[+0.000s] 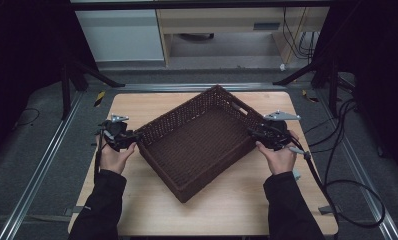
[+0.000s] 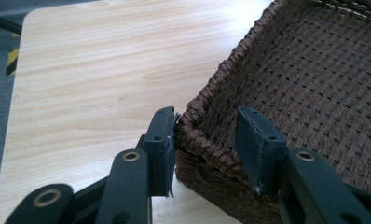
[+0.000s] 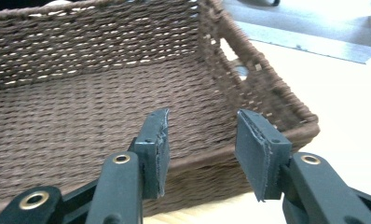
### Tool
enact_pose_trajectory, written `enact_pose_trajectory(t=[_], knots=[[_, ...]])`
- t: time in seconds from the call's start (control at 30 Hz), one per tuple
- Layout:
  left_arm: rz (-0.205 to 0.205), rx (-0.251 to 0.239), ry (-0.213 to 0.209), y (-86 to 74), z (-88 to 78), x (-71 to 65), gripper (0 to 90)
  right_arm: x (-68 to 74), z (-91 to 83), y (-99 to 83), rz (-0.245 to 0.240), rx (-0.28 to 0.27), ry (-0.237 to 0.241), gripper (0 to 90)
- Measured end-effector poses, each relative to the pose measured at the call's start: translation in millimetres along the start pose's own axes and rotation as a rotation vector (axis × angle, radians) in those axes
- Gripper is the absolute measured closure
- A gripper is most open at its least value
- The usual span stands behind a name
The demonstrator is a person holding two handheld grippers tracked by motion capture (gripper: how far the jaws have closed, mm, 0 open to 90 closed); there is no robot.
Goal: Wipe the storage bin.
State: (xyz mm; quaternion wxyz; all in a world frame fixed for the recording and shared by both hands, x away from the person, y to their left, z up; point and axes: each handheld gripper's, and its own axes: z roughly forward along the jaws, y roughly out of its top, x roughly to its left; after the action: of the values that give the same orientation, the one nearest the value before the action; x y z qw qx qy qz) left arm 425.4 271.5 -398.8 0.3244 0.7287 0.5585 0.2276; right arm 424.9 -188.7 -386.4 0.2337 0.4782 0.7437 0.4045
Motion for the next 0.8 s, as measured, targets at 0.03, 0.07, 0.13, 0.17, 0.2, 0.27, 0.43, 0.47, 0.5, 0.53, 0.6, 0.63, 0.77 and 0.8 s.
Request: enact_pose_trajectory(t=[0.03, 0.07, 0.13, 0.17, 0.2, 0.27, 0.43, 0.47, 0.5, 0.53, 0.6, 0.63, 0.77, 0.8], knots=[[0.001, -0.001, 0.002, 1.0, 1.4, 1.2, 58.2, -2.5, -0.3, 0.3, 0.005, 0.000, -0.008, 54.4], [0.000, -0.003, 0.003, 2.1, 3.0, 2.6, 58.6, -5.1, -0.2, 0.3, 0.006, -0.001, -0.016, 54.3], [0.006, -0.003, 0.006, 4.9, 6.0, 5.1, 59.2, -9.8, 0.8, 0.7, -0.003, 0.002, -0.038, 54.2], [0.009, -0.002, 0.009, 6.5, 7.5, 6.0, 59.6, -12.0, 1.2, 1.2, -0.007, 0.001, -0.050, 54.2], [0.012, -0.001, 0.012, 7.7, 8.6, 6.5, 60.0, -14.6, 1.8, 1.9, -0.013, 0.001, -0.066, 54.2], [0.012, 0.000, 0.019, 10.4, 11.3, 8.1, 61.8, -19.6, 2.7, 3.4, -0.013, 0.002, -0.084, 54.2], [0.013, -0.002, 0.014, 13.6, 14.8, 11.6, 62.2, -34.2, 11.8, 3.1, -0.024, 0.032, -0.130, 57.3], [0.013, -0.004, 0.013, 13.6, 14.7, 11.9, 62.2, -37.1, 15.1, 1.4, -0.024, 0.045, -0.138, 58.5], [0.012, -0.005, 0.010, 13.7, 14.5, 12.0, 62.1, -39.4, 17.8, -0.2, -0.026, 0.058, -0.141, 60.3], [0.006, -0.009, 0.004, 13.6, 14.0, 12.2, 62.0, -41.1, 20.5, -1.9, -0.026, 0.070, -0.141, 62.4], [-0.006, -0.011, -0.009, 13.2, 12.7, 13.0, 59.9, -43.3, 24.2, -5.7, -0.031, 0.080, -0.133, 68.4], [-0.015, -0.012, -0.019, 12.6, 11.2, 12.9, 57.5, -43.6, 24.2, -6.6, -0.023, 0.076, -0.118, 70.4], [-0.012, -0.035, -0.023, 8.2, 3.6, 10.6, 52.5, -42.8, 21.2, -6.3, -0.030, 0.090, -0.121, 75.5], [-0.008, -0.037, -0.024, 7.0, 1.5, 9.5, 51.2, -42.4, 19.9, -6.3, -0.033, 0.096, -0.117, 75.6]])
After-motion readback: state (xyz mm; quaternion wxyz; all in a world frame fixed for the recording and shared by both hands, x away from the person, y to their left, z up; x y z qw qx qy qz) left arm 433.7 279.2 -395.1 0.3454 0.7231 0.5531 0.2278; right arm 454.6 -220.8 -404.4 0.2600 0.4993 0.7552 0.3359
